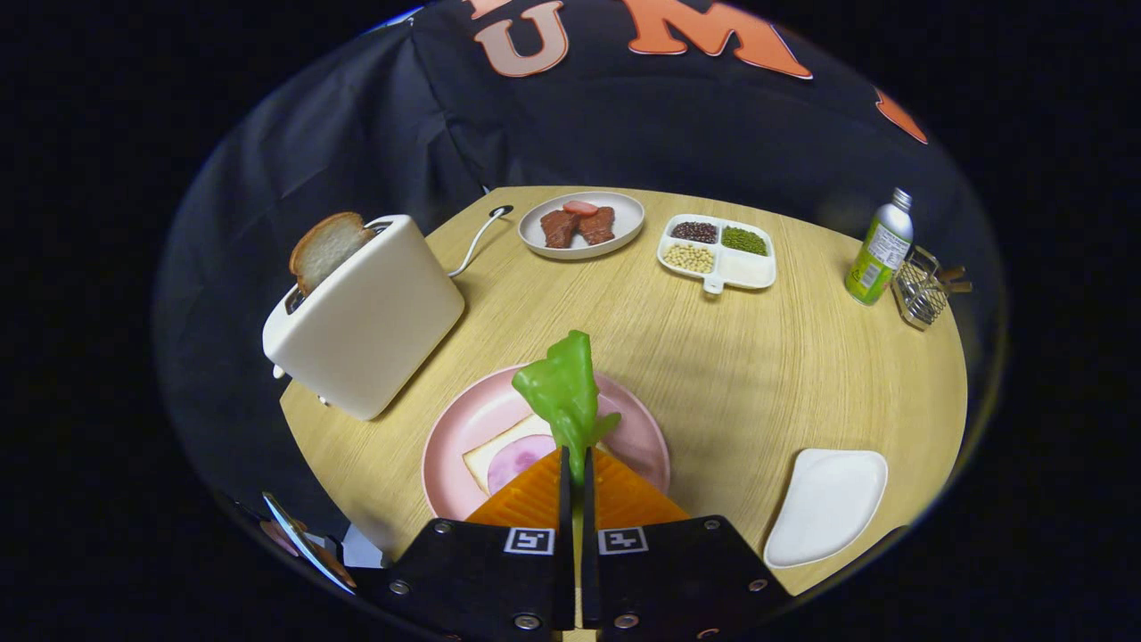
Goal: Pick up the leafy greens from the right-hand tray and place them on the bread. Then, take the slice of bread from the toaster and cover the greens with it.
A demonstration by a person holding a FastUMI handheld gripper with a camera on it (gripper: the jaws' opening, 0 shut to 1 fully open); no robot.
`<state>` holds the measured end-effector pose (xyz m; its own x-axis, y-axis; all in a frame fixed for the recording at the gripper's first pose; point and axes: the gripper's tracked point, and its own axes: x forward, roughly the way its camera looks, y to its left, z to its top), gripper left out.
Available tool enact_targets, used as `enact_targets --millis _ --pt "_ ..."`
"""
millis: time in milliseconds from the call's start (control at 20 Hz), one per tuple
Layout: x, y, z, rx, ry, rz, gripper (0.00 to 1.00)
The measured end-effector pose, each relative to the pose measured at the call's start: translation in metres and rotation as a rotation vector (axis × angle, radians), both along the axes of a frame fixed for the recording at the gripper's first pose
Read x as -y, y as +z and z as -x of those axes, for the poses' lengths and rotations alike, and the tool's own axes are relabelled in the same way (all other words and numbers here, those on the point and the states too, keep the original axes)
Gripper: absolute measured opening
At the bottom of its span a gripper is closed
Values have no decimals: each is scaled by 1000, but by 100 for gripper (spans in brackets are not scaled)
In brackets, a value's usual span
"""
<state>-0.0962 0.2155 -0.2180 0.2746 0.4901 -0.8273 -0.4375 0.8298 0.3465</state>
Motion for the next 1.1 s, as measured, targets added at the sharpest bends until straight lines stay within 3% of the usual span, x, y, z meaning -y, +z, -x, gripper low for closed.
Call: enact_targets --millis 200,500,800,950,1100 --pt "-20 -9 14 -18 62 20 3" --pt "-47 -24 33 -16 159 53 15" --pt "-57 -23 40 -21 181 21 38" --pt "-54 -15 38 4 182 4 59" --pt "-48 -5 33 26 157 -20 69"
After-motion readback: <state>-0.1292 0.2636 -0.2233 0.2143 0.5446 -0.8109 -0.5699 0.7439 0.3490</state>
